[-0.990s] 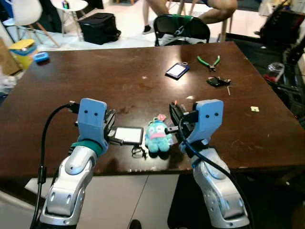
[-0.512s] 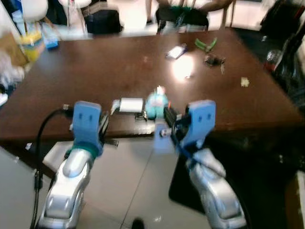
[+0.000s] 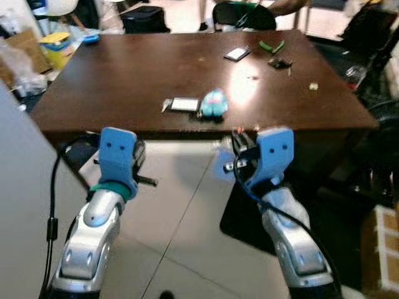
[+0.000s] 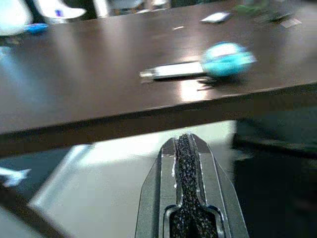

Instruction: Hang keys on a hook

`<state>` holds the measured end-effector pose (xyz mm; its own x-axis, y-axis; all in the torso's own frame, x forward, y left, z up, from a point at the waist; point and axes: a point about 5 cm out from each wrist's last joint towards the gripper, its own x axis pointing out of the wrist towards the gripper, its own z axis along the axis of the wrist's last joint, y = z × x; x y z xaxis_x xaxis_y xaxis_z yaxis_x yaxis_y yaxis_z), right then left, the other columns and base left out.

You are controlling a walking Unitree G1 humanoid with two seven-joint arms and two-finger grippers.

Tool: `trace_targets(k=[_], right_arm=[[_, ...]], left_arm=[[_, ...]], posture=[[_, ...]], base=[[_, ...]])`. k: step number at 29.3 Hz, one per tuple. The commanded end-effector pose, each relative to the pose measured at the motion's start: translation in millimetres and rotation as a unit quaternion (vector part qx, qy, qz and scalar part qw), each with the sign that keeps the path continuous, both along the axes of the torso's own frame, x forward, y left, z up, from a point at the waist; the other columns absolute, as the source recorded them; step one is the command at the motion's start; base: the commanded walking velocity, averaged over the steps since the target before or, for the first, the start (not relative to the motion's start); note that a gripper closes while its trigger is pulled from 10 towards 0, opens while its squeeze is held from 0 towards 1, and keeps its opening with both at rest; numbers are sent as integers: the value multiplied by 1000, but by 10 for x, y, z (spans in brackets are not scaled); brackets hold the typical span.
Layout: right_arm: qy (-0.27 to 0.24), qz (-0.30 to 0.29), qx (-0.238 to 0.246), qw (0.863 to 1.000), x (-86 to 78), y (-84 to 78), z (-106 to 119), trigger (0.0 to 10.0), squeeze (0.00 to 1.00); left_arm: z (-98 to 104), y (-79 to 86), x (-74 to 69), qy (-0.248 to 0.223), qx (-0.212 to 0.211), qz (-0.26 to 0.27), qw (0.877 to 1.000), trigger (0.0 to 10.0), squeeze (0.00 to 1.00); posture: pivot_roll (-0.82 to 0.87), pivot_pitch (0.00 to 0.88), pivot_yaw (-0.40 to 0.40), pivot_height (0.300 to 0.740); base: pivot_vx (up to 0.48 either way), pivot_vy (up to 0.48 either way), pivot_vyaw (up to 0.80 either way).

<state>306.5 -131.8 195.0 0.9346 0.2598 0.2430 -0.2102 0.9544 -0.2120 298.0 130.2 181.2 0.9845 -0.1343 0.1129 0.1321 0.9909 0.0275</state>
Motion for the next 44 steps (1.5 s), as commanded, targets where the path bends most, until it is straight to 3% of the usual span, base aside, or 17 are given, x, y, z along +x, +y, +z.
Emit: trace_targets(k=[1, 11, 20, 26, 44], right_arm=[[-1, 0, -8, 1000, 9, -27, -10, 10000, 0], [-19, 0, -65, 998, 115, -150, 94, 10000, 0], [-63, 28, -27, 997, 121, -31, 384, 10000, 0], [-80, 39, -4, 996, 109, 64, 487, 10000, 0], [-77, 41, 16, 996, 87, 112, 465, 10000, 0]], left_arm=[[-8, -45, 3, -2, -2, -7, 1000, 10000, 0], [55, -143, 41, 10, -51, -20, 998, 10000, 0], [282, -172, 70, -37, -17, -30, 999, 10000, 0], [369, -238, 48, -41, -3, -49, 998, 10000, 0], [520, -251, 27, -72, 3, -54, 996, 10000, 0]], posture=[[-181, 62, 52, 740], [-198, 62, 6, 740], [-199, 65, 15, 740], [-192, 66, 33, 740], [-171, 69, 68, 740]], base=[[-345, 0, 0], [-55, 0, 336], [0, 0, 776], [0, 0, 775], [0, 0, 775]])
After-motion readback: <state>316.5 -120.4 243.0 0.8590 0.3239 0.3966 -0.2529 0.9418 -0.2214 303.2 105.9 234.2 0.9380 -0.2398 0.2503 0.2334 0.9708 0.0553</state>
